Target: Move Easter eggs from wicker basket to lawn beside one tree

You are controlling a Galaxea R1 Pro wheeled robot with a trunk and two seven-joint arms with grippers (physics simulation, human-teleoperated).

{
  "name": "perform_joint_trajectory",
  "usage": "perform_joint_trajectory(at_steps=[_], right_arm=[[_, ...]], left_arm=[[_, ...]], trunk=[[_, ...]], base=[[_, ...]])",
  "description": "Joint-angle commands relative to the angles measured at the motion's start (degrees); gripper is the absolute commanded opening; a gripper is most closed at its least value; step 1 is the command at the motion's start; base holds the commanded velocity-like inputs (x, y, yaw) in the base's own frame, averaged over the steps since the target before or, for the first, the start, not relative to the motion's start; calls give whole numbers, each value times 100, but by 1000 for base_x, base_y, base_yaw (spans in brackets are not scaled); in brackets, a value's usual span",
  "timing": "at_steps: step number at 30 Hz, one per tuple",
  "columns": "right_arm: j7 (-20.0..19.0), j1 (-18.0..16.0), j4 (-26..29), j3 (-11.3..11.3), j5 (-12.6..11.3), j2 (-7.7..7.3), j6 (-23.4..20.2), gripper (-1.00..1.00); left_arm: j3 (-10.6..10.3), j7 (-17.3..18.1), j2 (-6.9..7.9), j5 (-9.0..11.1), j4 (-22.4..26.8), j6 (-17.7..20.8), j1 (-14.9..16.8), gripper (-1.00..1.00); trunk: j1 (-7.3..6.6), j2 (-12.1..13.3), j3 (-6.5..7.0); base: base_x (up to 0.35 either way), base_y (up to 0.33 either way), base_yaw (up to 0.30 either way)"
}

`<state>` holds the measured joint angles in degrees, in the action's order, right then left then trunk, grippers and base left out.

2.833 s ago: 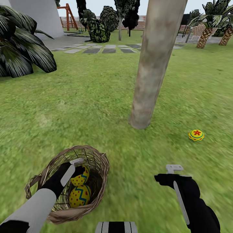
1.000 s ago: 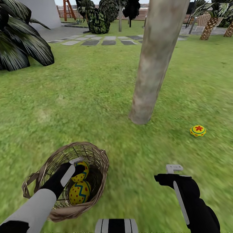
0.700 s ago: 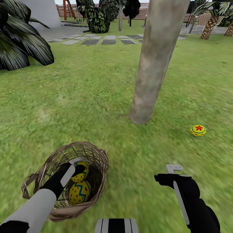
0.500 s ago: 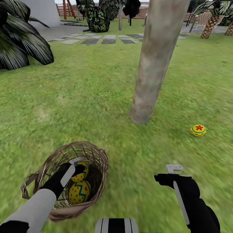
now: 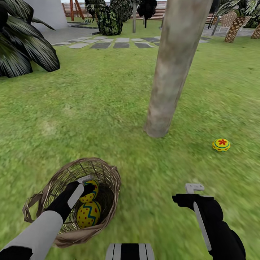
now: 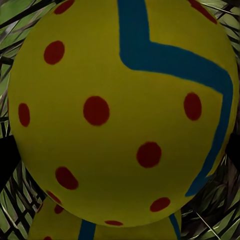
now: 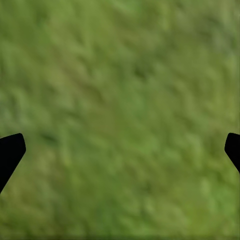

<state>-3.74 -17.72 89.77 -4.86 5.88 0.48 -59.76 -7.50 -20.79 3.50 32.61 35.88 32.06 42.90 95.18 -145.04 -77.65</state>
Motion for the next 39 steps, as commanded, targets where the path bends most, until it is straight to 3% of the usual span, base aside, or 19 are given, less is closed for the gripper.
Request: perform_joint_trajectory(at_steps=[1,39], right_arm=[[-39,-3,6,-7,54,5,-24,100],[-39,-3,6,-15,47,5,-24,100]], left_arm=[[-41,-57,11,17,6,28,-1,-100],[-32,-39,11,17,6,30,-1,-100]], trunk=[[0,-1,-5],[-5,1,39]], base=[[0,0,0],[0,0,0]])
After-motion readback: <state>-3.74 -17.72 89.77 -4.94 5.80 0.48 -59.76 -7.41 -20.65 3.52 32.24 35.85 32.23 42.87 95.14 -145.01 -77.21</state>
